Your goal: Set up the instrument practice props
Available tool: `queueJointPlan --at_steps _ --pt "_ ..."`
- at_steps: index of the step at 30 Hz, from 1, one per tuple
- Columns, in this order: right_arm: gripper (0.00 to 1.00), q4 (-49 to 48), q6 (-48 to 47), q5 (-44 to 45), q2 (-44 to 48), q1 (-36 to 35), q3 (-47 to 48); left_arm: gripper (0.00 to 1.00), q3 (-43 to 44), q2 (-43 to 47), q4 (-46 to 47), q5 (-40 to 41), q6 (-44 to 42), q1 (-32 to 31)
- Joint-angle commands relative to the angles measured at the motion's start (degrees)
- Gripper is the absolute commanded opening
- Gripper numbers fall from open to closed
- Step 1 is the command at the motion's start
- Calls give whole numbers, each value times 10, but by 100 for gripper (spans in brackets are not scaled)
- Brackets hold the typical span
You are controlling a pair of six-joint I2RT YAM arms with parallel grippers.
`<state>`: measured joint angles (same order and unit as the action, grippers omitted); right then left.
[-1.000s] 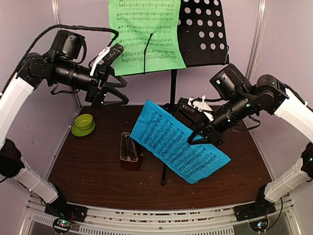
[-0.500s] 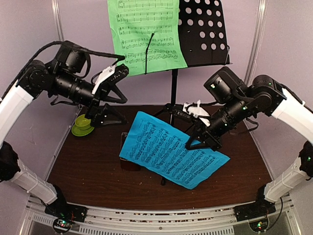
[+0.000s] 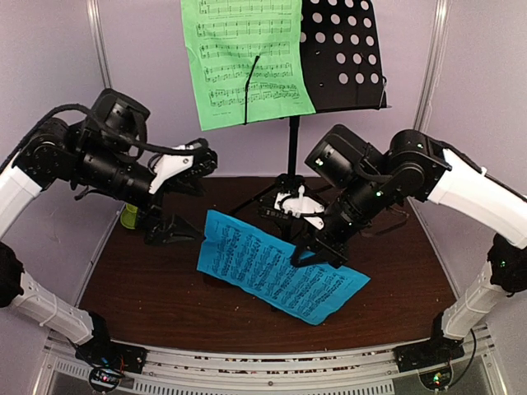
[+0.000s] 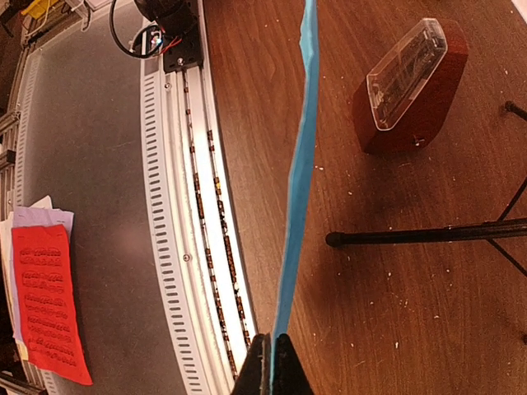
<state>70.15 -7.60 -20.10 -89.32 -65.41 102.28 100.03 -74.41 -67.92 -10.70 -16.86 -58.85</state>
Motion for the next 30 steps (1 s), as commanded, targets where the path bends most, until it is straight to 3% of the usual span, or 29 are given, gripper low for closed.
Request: queueJointPlan --at_steps 1,5,7,12,14,18,21,22,25,30 --pt "0 14 -8 34 -4 -22 27 92 25 -38 -5 26 -23 -28" --pt "0 10 -9 55 -1 -37 30 84 21 -62 -4 3 -22 -40" --pt "0 2 -9 62 8 -40 25 74 16 -65 -4 -4 -17 -43" --pt "3 -35 -10 77 42 -43 -4 14 20 -59 16 0 -2 -48" --pt "12 -68 -9 88 70 -42 -36 0 15 -45 44 -2 15 -48" --pt "67 -189 8 103 159 -35 -141 0 -25 4 116 -16 60 -40" --pt "93 -292 29 107 246 -25 -228 0 -33 21 129 -39 83 -28" --pt "98 -329 38 102 288 -18 -260 0 -32 25 131 -46 88 -26" --pt "100 -426 70 81 367 7 -351 0 -38 38 151 -85 114 -7" --pt "94 -482 89 83 411 20 -424 0 -46 56 198 -133 154 17"
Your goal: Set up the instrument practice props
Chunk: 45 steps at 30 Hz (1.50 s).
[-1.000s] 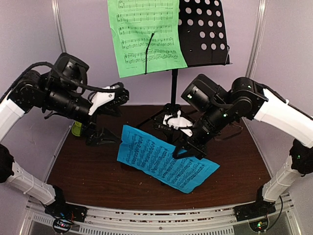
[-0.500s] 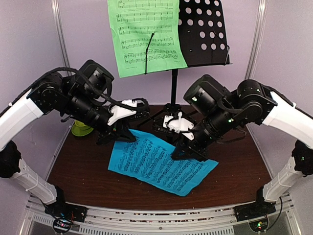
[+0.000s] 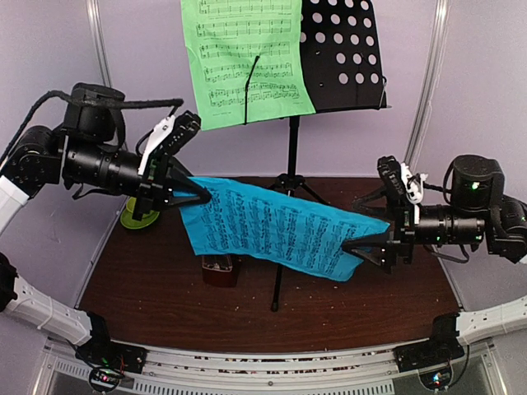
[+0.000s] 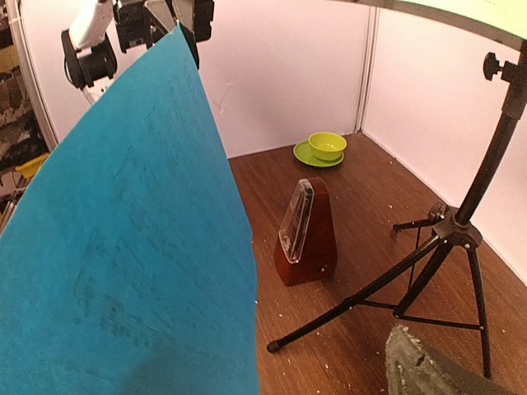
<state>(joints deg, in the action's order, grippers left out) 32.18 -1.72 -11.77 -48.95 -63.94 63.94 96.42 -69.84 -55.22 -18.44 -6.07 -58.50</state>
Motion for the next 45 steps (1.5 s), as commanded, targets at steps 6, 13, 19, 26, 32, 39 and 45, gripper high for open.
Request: queueJointPlan --at_steps 6,13,19,26,32,39,45 --pt "49 -146 43 35 20 7 -58 0 -49 34 146 -94 96 30" --pt "0 -95 24 34 -4 11 1 53 -50 30 78 -30 92 30" --pt "0 120 -19 4 -109 11 123 74 130 -62 -113 133 6 -29" --pt "0 205 -32 1 -159 8 181 75 206 -147 -196 151 -29 -63" --pt "0 195 -35 -19 -177 3 203 76 218 -193 -169 149 -52 -70" --pt "0 200 -39 -25 -207 -5 225 64 247 -229 -162 102 -68 -71" --pt "14 176 -24 -32 -209 -1 217 0 240 -225 -161 106 -69 -72"
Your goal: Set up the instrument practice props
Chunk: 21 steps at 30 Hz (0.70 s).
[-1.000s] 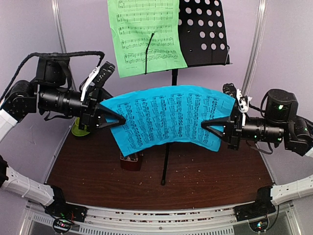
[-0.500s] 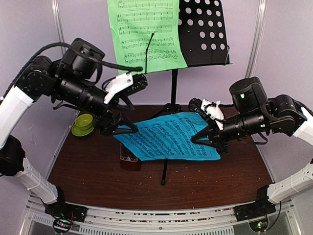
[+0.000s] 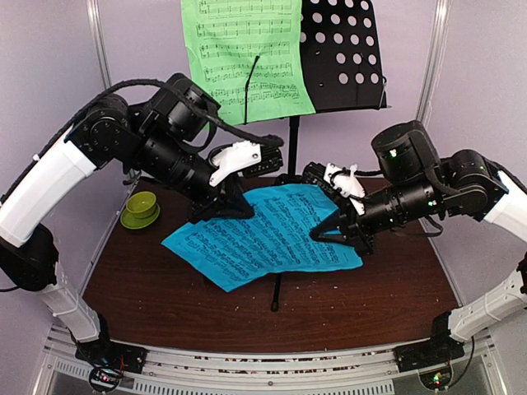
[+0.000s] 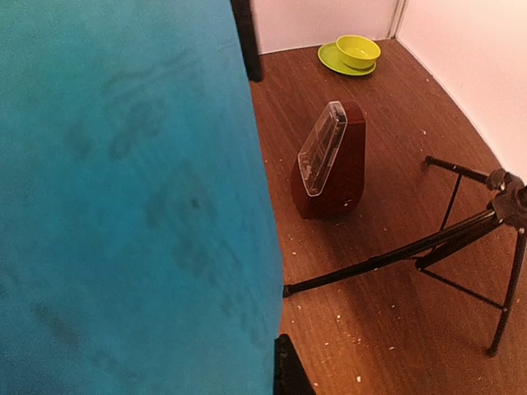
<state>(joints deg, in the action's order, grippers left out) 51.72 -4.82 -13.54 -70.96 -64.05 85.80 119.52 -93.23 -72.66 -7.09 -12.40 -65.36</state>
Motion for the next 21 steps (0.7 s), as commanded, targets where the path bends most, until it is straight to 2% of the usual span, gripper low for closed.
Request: queueJointPlan --at_steps 1,2,3,5,7,10,14,18,21 --pt "29 -46 17 -20 26 3 -25 0 -4 18 22 -6 2 -2" --pt "45 -84 31 -24 47 7 -58 0 -22 32 38 -6 10 0" --pt "54 -136 47 -26 72 12 -105 0 -44 47 56 -6 21 3" --pt "67 -227 82 -19 124 24 -195 0 -83 82 92 -15 48 17" --pt "74 -283 105 -4 164 37 -269 0 -110 113 121 -17 74 28" --pt "75 -302 117 42 179 48 -330 0 -138 152 162 -10 107 35" --pt "74 -330 118 87 142 56 -391 0 -164 190 214 -1 148 40" --pt "79 -428 141 18 92 72 -435 0 -175 214 264 -6 180 55" --pt "83 -485 164 -27 31 77 -425 0 -158 219 290 -21 194 83"
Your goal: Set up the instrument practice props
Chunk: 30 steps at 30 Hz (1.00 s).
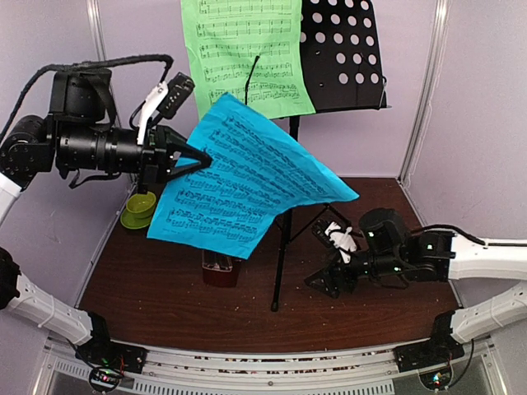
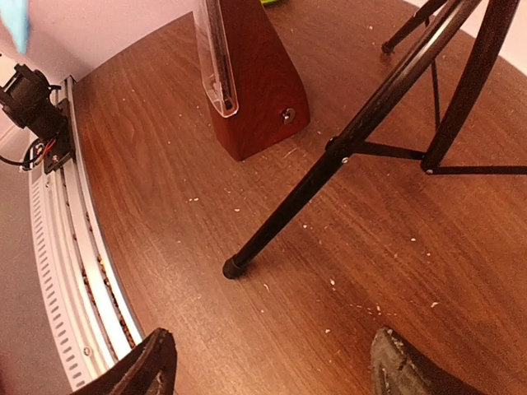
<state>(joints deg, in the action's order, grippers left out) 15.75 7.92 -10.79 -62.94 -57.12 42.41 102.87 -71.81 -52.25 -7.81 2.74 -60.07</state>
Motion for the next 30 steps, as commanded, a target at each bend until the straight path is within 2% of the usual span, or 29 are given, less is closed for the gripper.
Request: queueJointPlan --at_steps 1,7,12,17,30 --pt "86 -139 43 -67 -70 7 15 0 17 4 95 -24 48 38" --pt "90 -255 124 -85 -197 8 33 0 98 -24 102 -61 53 46" --pt "88 -316 171 -83 -279 8 49 0 108 -18 133 -82 66 46" --pt "85 -330 179 -98 -326 -9 79 0 110 -6 142 -88 68 45" --pt "84 -331 166 -117 -380 -82 142 0 151 -12 125 -74 65 46"
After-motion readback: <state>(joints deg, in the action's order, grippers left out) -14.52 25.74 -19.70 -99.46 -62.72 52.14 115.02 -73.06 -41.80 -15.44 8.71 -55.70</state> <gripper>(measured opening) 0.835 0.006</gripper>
